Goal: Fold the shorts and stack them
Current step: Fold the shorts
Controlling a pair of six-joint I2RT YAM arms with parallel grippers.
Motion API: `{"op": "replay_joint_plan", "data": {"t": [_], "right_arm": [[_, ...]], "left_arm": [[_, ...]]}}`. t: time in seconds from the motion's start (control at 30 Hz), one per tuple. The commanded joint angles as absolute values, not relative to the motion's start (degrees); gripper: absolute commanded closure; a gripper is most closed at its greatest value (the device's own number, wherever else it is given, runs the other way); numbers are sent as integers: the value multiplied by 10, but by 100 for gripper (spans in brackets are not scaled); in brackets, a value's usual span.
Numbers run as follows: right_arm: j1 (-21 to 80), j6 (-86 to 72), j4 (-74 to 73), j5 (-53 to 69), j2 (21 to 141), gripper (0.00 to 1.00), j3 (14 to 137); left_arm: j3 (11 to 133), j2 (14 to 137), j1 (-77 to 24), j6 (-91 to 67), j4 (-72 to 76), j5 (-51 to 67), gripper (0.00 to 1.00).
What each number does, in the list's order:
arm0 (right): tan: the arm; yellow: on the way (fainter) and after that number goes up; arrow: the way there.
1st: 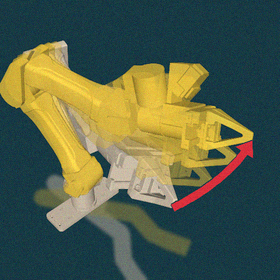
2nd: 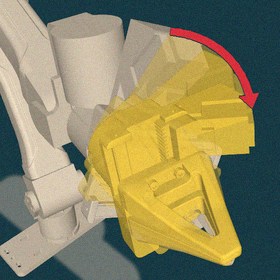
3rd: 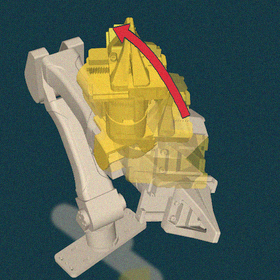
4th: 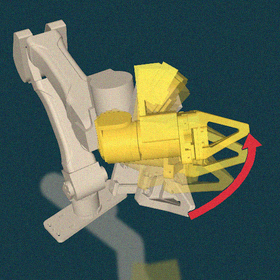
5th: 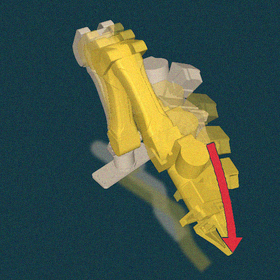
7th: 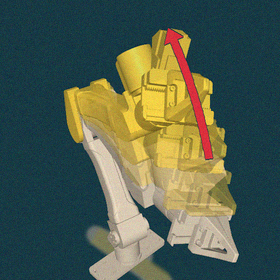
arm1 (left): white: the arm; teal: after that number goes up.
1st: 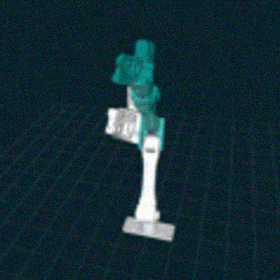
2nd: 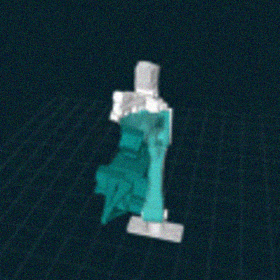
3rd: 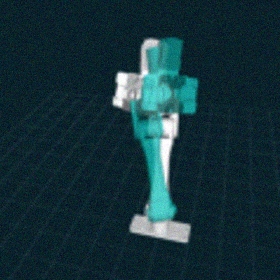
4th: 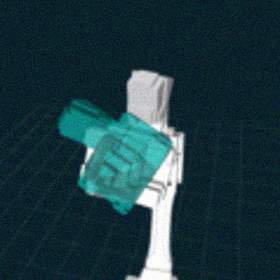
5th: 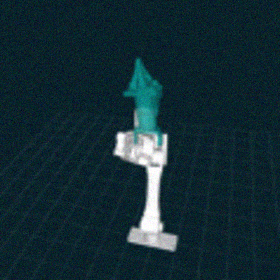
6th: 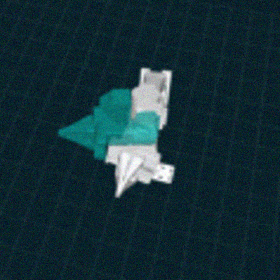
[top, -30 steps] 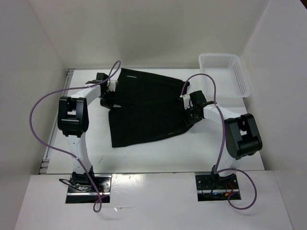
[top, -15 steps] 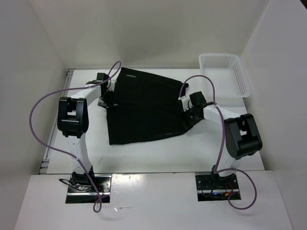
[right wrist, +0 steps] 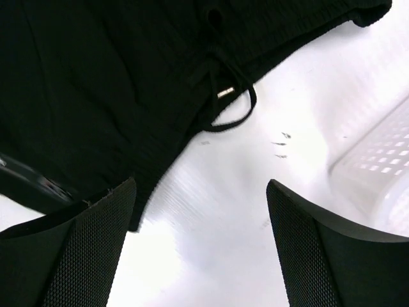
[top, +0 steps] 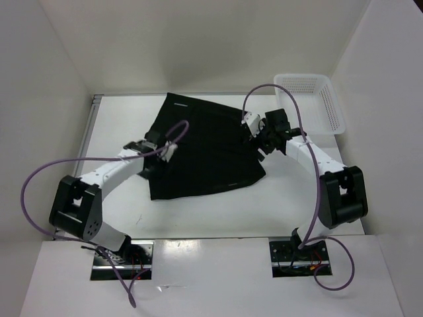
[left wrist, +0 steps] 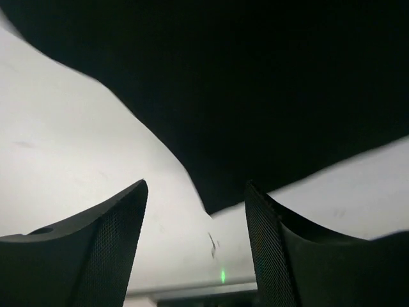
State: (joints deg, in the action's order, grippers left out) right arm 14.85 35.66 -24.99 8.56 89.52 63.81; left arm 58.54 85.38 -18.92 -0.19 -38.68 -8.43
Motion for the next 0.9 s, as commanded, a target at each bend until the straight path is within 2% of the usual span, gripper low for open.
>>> {"op": "replay_joint_plan", "data": {"t": [0.0, 0.03, 0.07, 0.13, 0.3, 0.6, 0.7, 0.73, 0.87], "right_arm": [[156, 495, -298, 67, 866, 14, 618], [162, 518, -305, 67, 861, 16, 613], [162, 533, -305, 67, 854, 16, 605], [177, 548, -297, 61, 835, 19, 592], [199, 576, -292, 73, 815, 19, 546], [250, 615, -260, 79, 791, 19, 492], [250, 615, -252, 79, 803, 19, 486], [250, 615, -246, 79, 803, 19, 486], [250, 627, -241, 79, 822, 19, 475]], "left_arm": [[545, 853, -217, 0, -445, -93, 30], [545, 853, -228, 0, -450, -93, 30], [539, 853, -228, 0, -450, -93, 24], [533, 853, -244, 0, -456, -93, 24], [503, 853, -301, 0, -461, -86, 24], [478, 887, -308, 0, -331, -170, 27], [471, 900, -308, 0, -313, -186, 36], [471, 905, -308, 0, -313, -186, 50], [476, 916, -308, 0, -345, -149, 79]]}}
